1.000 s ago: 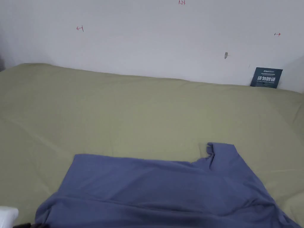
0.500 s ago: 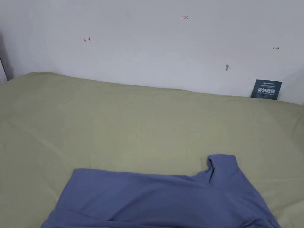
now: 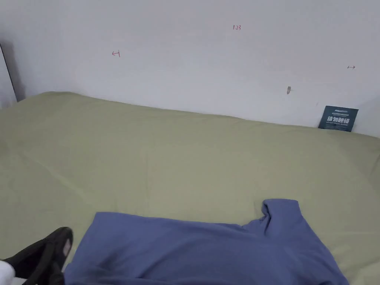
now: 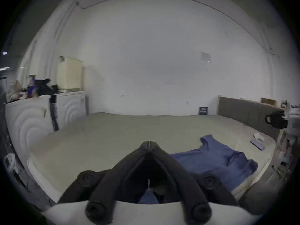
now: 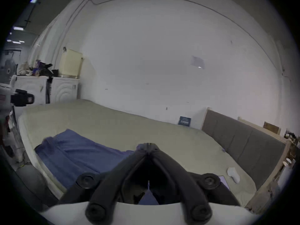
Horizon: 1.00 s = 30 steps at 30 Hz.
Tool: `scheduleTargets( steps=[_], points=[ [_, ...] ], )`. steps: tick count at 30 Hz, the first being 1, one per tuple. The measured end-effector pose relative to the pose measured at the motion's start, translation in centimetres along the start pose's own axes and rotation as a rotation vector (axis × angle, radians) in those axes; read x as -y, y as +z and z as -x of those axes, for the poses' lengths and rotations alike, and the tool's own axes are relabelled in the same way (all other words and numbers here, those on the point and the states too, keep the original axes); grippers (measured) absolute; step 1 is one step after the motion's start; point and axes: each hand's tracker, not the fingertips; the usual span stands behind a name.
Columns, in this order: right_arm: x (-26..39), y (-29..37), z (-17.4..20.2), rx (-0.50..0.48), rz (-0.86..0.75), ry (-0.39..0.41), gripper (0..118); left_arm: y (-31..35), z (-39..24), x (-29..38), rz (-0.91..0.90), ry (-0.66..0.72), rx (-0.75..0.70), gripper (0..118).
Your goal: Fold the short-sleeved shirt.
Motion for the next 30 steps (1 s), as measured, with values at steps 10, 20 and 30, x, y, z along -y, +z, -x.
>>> scheduleTargets(
  steps=[10, 20, 30],
  points=[
    [-0.1, -4.2, -1.1, -0.001, 0.071, -0.070, 0, -17.1, 5.5, -0.4, 0.327, 0.147, -0.010, 102],
    [1.2, -8.4, -3.6, 0.048, 0.202, -0.116, 0, -34.9, 7.5, 8.4, 0.842, 0.162, -0.081, 89],
    [1.1, -27.6, -8.6, -0.197, 0.566, -0.230, 104, -32.1, 6.3, 7.3, 0.783, 0.118, -0.053, 0]
  ],
)
